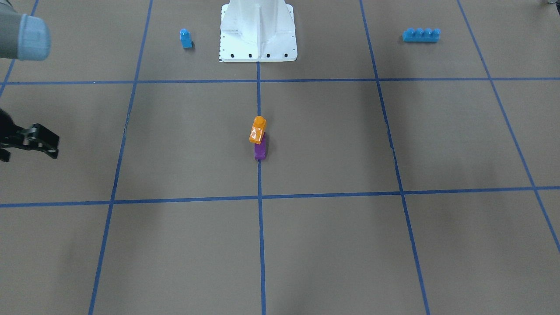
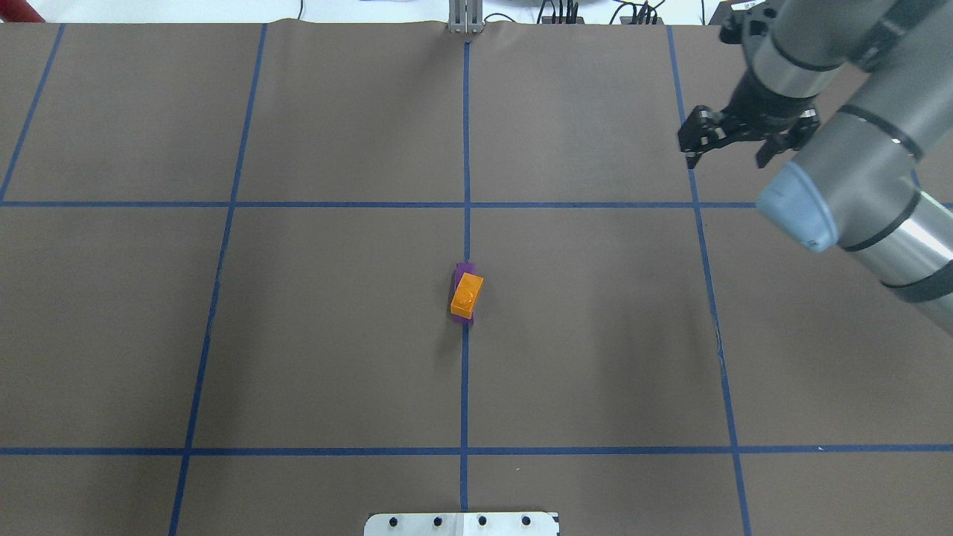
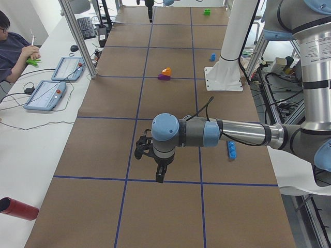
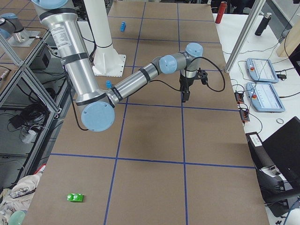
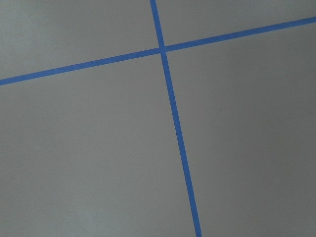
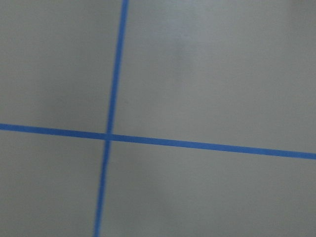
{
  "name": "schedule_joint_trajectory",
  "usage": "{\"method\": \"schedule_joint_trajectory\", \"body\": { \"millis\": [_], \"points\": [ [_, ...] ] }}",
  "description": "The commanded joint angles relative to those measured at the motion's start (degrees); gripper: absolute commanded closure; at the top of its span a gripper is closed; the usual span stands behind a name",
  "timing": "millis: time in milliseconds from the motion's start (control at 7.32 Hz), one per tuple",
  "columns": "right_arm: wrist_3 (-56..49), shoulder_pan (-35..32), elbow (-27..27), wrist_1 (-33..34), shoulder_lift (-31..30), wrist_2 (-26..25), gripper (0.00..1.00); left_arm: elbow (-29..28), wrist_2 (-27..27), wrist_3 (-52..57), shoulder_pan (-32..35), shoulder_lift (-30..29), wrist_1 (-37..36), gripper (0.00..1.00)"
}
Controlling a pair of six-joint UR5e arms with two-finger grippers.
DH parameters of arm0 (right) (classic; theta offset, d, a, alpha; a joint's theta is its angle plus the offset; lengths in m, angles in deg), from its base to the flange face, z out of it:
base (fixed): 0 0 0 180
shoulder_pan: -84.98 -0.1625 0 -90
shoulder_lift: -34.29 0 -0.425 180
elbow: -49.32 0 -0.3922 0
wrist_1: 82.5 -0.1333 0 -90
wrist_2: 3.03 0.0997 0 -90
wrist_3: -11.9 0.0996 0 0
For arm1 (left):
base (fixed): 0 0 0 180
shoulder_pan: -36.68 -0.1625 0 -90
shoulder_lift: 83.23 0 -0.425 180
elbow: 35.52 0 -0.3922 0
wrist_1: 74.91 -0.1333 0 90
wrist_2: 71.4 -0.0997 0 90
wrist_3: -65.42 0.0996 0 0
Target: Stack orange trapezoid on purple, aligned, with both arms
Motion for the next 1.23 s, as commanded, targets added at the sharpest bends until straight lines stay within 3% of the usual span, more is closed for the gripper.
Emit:
{"method": "schedule_joint_trajectory", "body": {
  "millis": [0,273,683,1093],
  "points": [
    [-19.11,-10.54,0.41,0.02,-9.06,0.94,0.00,0.39,0.17,0.05,0.20,0.16,0.11,0.00],
    [-28.29,-15.92,0.58,-0.42,-16.17,0.59,0.00,0.48,0.17,0.05,0.20,0.16,0.29,0.00],
    [-27.36,-19.10,-0.38,-9.09,-27.17,0.50,0.00,0.21,0.08,-0.03,0.29,1.47,0.29,0.00],
    [-23.31,-19.10,-2.31,-11.05,-27.99,0.67,0.00,0.22,0.08,-0.03,0.29,1.66,0.29,0.00]
  ]
}}
